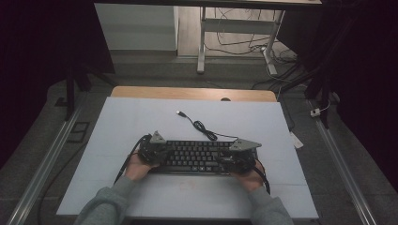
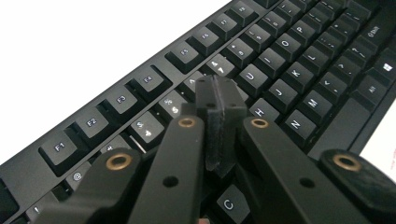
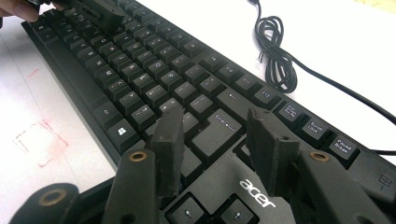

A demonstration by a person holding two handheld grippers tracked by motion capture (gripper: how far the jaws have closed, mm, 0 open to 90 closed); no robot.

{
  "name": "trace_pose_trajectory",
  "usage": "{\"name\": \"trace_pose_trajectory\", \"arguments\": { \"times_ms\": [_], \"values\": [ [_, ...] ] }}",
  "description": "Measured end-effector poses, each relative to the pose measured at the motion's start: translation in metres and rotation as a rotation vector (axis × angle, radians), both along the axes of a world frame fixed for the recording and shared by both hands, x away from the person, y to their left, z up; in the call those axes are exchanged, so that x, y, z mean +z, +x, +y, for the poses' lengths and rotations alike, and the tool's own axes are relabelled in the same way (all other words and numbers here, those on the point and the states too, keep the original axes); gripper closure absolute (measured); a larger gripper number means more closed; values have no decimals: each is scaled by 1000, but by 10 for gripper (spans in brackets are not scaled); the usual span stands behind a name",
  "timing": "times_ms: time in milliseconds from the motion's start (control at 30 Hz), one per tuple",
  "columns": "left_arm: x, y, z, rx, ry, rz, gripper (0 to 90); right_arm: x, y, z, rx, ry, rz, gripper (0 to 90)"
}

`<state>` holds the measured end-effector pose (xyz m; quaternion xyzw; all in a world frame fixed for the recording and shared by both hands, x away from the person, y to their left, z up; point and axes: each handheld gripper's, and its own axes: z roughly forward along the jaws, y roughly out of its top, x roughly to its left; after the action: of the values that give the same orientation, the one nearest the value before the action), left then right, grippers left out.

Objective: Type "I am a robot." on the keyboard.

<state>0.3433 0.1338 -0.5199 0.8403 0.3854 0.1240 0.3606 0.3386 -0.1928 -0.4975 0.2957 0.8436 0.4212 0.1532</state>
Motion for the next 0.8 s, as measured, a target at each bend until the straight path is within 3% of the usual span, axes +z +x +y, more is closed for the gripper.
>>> {"name": "trace_pose_trajectory", "arguments": {
  "times_ms": [533,700,800],
  "values": [
    [-2,1,-2,-6,1,6,889,1,0,-1,-2,1,-2,567],
    [3,0,1,-6,-39,-11,869,1,0,-1,-4,-1,-5,566],
    [8,-2,6,7,-79,-31,767,1,0,-2,-4,3,-6,565]
  ]
}}
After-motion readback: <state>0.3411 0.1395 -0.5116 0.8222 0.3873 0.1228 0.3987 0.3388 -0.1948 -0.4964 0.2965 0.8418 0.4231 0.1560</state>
